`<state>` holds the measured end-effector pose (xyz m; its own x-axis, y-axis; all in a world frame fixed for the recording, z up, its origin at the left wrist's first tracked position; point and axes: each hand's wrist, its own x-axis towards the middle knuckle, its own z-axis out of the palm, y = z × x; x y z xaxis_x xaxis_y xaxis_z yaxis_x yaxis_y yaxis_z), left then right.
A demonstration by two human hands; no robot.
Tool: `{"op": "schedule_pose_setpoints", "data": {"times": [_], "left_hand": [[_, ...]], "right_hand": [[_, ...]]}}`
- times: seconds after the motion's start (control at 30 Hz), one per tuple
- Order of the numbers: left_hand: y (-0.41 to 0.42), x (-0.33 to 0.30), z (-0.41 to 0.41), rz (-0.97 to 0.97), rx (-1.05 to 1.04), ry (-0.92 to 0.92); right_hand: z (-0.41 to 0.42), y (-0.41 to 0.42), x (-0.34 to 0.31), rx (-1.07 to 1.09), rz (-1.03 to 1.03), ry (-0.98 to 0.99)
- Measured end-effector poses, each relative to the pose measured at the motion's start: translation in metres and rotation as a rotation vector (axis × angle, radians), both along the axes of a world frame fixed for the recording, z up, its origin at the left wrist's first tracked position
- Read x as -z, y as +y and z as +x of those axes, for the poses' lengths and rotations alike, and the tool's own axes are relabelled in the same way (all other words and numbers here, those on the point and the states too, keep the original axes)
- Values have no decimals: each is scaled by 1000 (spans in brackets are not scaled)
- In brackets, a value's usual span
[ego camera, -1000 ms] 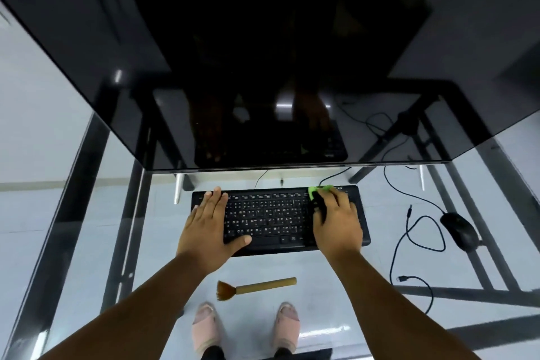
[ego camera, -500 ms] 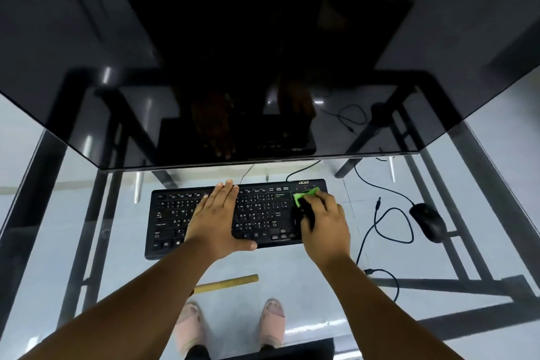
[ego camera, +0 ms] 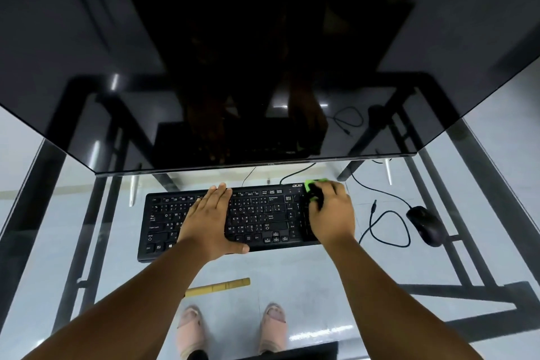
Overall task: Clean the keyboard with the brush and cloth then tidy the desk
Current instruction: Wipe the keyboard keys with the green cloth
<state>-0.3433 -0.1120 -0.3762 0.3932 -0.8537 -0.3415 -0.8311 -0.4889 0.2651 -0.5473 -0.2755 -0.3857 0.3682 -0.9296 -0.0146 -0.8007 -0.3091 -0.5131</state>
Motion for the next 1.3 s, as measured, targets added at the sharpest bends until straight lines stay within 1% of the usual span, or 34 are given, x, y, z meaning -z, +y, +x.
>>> {"op": "schedule_pose_setpoints", "data": {"times": [0.07, 0.17, 0.2, 0.23, 0.33, 0.4, 0.47, 0.6, 0.67, 0.73, 0.9, 0.97, 1.03, 1.2, 1.23, 1.3], "left_hand": [[0, 0, 0, 4, -2, 1], [1, 1, 1, -5, -4, 1], [2, 1, 1, -7, -4, 1], [2, 1, 1, -5, -4, -3], [5, 1, 0, 1, -36, -36], [9, 3, -1, -8, -78, -58], [11, 4, -1, -11, -88, -65], [8, 4, 0, -20, -86, -70], [8, 3, 1, -20, -85, -77], [8, 4, 1, -11, -80, -83], [9, 4, 2, 6, -73, -90], [8, 4, 2, 8, -72, -91], [8, 4, 3, 7, -73, -86], [9, 5, 3, 15, -68, -80], [10, 5, 3, 21, -61, -80], [12, 5, 3, 26, -42, -82]], "right_hand": [[11, -2, -4, -111, -5, 32], [25, 7, -9, -379, -11, 56], [27, 9, -9, -422, -13, 77], [29, 9, -9, -406, -22, 94], [30, 2, -12, -128, -6, 125], [34, -3, -13, -31, 26, 152], [46, -2, -14, -80, 49, 172], [71, 17, -17, -324, 46, 162], [72, 20, -18, -370, 55, 148], [66, 13, -19, -349, 49, 178], [37, -21, -21, -124, 69, 269], [34, -27, -22, -76, 89, 282], [41, -22, -23, -92, 94, 273], [47, 3, -16, -328, 87, 125], [41, 3, -14, -336, 78, 107], [29, 0, -12, -274, 56, 99]]}}
